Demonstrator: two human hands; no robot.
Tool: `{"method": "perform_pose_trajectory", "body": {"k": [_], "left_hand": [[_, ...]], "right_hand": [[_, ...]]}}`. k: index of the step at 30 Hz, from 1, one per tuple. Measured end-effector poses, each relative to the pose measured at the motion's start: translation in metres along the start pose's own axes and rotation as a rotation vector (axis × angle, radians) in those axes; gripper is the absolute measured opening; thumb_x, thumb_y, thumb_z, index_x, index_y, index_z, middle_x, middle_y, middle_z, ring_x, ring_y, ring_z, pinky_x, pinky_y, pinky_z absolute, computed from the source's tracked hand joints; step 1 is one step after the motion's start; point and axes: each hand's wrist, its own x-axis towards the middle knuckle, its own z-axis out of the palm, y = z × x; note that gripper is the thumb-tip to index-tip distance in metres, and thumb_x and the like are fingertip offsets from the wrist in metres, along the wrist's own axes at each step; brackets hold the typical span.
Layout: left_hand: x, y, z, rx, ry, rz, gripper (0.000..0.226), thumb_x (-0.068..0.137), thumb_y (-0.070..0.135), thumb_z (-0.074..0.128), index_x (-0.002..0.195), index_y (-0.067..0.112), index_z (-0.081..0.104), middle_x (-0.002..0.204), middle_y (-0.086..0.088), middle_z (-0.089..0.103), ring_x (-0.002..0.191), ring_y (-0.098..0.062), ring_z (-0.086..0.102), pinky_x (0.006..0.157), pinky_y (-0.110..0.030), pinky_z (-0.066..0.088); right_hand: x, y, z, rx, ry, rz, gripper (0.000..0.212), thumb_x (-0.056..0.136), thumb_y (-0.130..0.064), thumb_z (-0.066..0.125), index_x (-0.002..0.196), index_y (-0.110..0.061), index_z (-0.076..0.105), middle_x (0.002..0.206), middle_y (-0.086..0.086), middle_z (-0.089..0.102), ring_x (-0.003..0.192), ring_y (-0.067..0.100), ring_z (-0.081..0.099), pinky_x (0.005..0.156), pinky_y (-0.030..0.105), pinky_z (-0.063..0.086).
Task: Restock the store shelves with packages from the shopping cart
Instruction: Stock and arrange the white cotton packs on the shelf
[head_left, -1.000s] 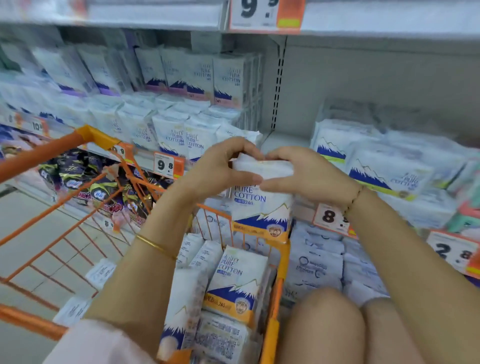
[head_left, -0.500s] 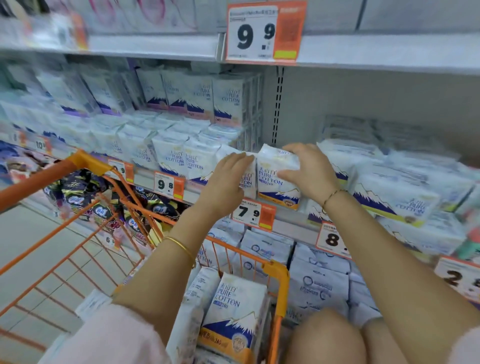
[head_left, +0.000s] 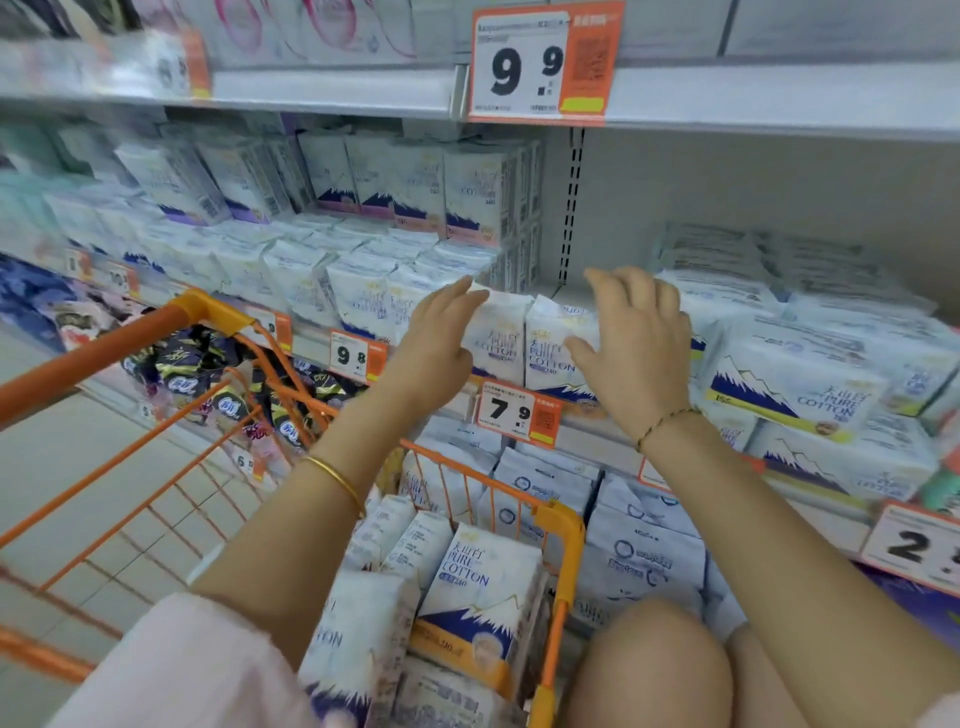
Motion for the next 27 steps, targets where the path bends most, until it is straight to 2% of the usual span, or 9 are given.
{"method": "perform_pose_trajectory", "body": {"k": [2,5,7,10,12,15,19,22,27], "left_hand": [[-0.016,-0.008,-0.017,0.034,-0.052,-0.051,0.056,0.083,-0.007,0.043,0.136,0.013,0.044,0.146,-0.008,0.035,0.137,-0.026,0.028,0.112,-0.035,0.022],[-0.049,-0.022,-0.033,0.058,-0.173,-0.168,0.043,0.086,-0.001,0.047,0.127,0.012,0.052,0.131,-0.01,0.046,0.12,-0.024,0.043,0.097,-0.031,0.038],[-0.072,-0.027,-0.032,0.06,-0.169,-0.213,0.037,0.086,-0.001,0.049,0.121,0.006,0.058,0.124,-0.012,0.053,0.113,-0.024,0.048,0.09,-0.029,0.04],[-0.097,-0.036,-0.021,0.049,-0.13,-0.275,0.03,0.087,-0.003,0.048,0.112,0.002,0.064,0.115,-0.012,0.059,0.106,-0.026,0.052,0.088,-0.029,0.042],[-0.107,-0.044,-0.016,0.009,-0.195,-0.316,0.026,0.089,0.0,0.048,0.108,0.006,0.064,0.111,-0.009,0.06,0.101,-0.024,0.055,0.086,-0.032,0.045],[-0.116,-0.052,-0.012,0.029,-0.517,-0.319,0.021,0.092,0.015,0.054,0.11,0.011,0.064,0.113,-0.003,0.061,0.102,-0.018,0.057,0.089,-0.028,0.046],[-0.116,-0.054,-0.008,0.16,-1.032,-0.272,0.043,0.091,0.042,0.055,0.123,0.014,0.059,0.123,-0.002,0.06,0.11,-0.021,0.056,0.098,-0.036,0.044],[-0.11,-0.056,-0.006,0.174,-1.172,-0.303,0.06,0.083,0.05,0.062,0.131,0.016,0.05,0.132,0.001,0.052,0.119,-0.02,0.05,0.103,-0.039,0.041],[-0.1,-0.056,0.005,0.176,-1.268,-0.247,0.062,0.081,0.041,0.068,0.132,0.014,0.044,0.13,0.002,0.047,0.119,-0.021,0.045,0.104,-0.042,0.038]], "right_hand": [[-0.026,-0.021,-0.002,0.185,-0.028,-0.102,0.043,0.087,-0.018,0.06,0.129,-0.016,0.049,0.127,0.006,0.048,0.112,0.027,0.047,0.093,0.041,0.044],[-0.069,-0.056,0.021,0.414,-0.523,-0.226,0.032,0.092,-0.02,0.054,0.124,-0.018,0.051,0.123,0.003,0.047,0.095,0.02,0.057,0.084,0.037,0.048],[-0.091,-0.071,0.047,0.339,-0.652,-0.322,0.031,0.095,-0.023,0.05,0.126,-0.018,0.05,0.125,0.005,0.046,0.101,0.023,0.055,0.081,0.038,0.048],[-0.102,-0.077,0.069,0.152,-0.52,-0.397,0.03,0.094,-0.022,0.047,0.124,-0.02,0.05,0.124,0.002,0.049,0.111,0.024,0.049,0.07,0.033,0.045],[-0.101,-0.076,0.075,0.129,-0.482,-0.429,0.03,0.093,-0.023,0.047,0.122,-0.021,0.05,0.121,0.001,0.05,0.112,0.023,0.047,0.07,0.034,0.045],[-0.097,-0.075,0.08,0.111,-0.498,-0.484,0.032,0.092,-0.022,0.048,0.124,-0.022,0.048,0.121,0.0,0.049,0.111,0.024,0.046,0.077,0.035,0.047],[-0.092,-0.072,0.086,0.069,-0.496,-0.527,0.036,0.091,-0.021,0.047,0.127,-0.023,0.046,0.126,-0.002,0.048,0.117,0.021,0.043,0.081,0.03,0.041],[-0.088,-0.067,0.089,0.053,-0.475,-0.534,0.038,0.091,-0.022,0.046,0.129,-0.022,0.046,0.127,-0.001,0.048,0.118,0.021,0.043,0.08,0.03,0.043],[-0.083,-0.055,0.092,0.047,-0.457,-0.527,0.036,0.091,-0.021,0.046,0.127,-0.022,0.049,0.128,-0.002,0.05,0.119,0.02,0.045,0.08,0.031,0.043]]}}
